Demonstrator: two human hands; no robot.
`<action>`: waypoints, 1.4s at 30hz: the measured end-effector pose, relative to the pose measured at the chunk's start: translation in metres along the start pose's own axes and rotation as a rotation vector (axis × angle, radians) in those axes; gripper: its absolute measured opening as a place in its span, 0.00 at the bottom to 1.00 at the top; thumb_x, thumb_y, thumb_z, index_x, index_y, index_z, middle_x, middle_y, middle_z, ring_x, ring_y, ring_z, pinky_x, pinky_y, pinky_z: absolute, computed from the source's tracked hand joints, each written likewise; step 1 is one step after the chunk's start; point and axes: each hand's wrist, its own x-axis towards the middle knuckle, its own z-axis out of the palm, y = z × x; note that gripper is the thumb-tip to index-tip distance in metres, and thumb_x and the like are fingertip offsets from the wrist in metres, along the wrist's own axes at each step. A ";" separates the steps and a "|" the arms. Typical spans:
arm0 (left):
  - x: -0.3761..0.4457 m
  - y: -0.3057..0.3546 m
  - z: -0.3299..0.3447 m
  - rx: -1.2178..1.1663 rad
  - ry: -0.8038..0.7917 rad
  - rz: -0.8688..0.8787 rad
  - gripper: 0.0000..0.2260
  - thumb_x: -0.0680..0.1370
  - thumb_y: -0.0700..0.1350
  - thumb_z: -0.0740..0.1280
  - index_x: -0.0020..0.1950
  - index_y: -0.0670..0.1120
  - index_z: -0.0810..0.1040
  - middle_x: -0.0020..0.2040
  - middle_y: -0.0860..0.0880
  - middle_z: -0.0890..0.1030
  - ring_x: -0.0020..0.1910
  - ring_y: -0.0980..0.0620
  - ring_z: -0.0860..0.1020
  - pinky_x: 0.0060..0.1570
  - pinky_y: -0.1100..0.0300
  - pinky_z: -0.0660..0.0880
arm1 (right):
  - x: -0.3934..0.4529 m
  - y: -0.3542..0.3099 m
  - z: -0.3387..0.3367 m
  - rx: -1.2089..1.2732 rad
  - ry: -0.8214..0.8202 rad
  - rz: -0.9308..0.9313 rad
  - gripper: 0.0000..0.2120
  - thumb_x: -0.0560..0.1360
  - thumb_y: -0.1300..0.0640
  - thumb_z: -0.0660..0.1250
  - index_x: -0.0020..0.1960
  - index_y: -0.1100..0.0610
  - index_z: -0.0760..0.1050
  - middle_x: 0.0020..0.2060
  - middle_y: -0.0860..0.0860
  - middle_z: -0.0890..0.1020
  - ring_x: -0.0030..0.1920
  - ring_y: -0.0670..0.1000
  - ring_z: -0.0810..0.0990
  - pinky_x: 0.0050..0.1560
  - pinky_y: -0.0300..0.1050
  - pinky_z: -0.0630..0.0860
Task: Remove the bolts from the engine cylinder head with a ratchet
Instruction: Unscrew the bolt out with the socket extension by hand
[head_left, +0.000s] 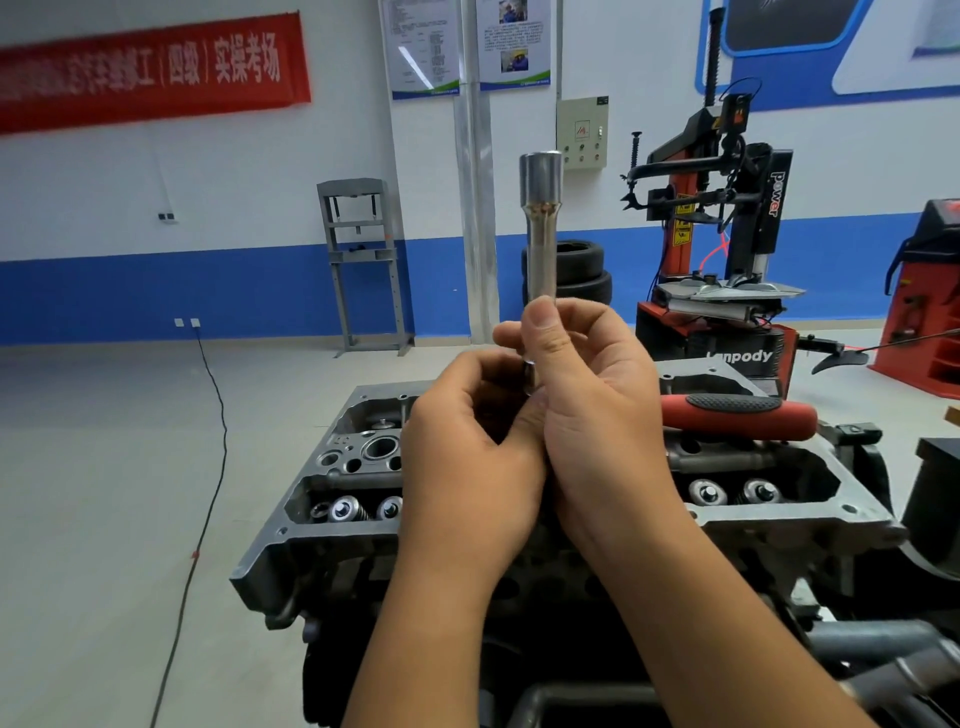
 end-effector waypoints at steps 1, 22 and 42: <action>0.000 0.000 0.000 0.017 0.010 0.004 0.08 0.79 0.41 0.74 0.50 0.55 0.82 0.45 0.56 0.87 0.45 0.56 0.86 0.45 0.59 0.83 | 0.000 0.000 0.000 -0.013 0.010 -0.005 0.16 0.70 0.44 0.73 0.49 0.55 0.79 0.46 0.59 0.86 0.47 0.57 0.85 0.55 0.66 0.83; 0.001 0.002 -0.004 -0.042 -0.116 -0.018 0.08 0.83 0.40 0.69 0.55 0.52 0.84 0.47 0.53 0.88 0.49 0.54 0.86 0.49 0.58 0.83 | 0.002 0.000 -0.001 -0.024 -0.009 -0.011 0.18 0.74 0.39 0.66 0.46 0.54 0.83 0.45 0.51 0.86 0.48 0.53 0.84 0.60 0.64 0.81; 0.003 0.000 -0.005 -0.047 -0.094 -0.016 0.06 0.83 0.45 0.68 0.54 0.52 0.86 0.48 0.53 0.88 0.50 0.54 0.86 0.51 0.57 0.83 | 0.000 0.000 -0.001 -0.080 0.025 -0.050 0.19 0.72 0.42 0.73 0.48 0.60 0.80 0.44 0.60 0.85 0.42 0.53 0.82 0.53 0.66 0.83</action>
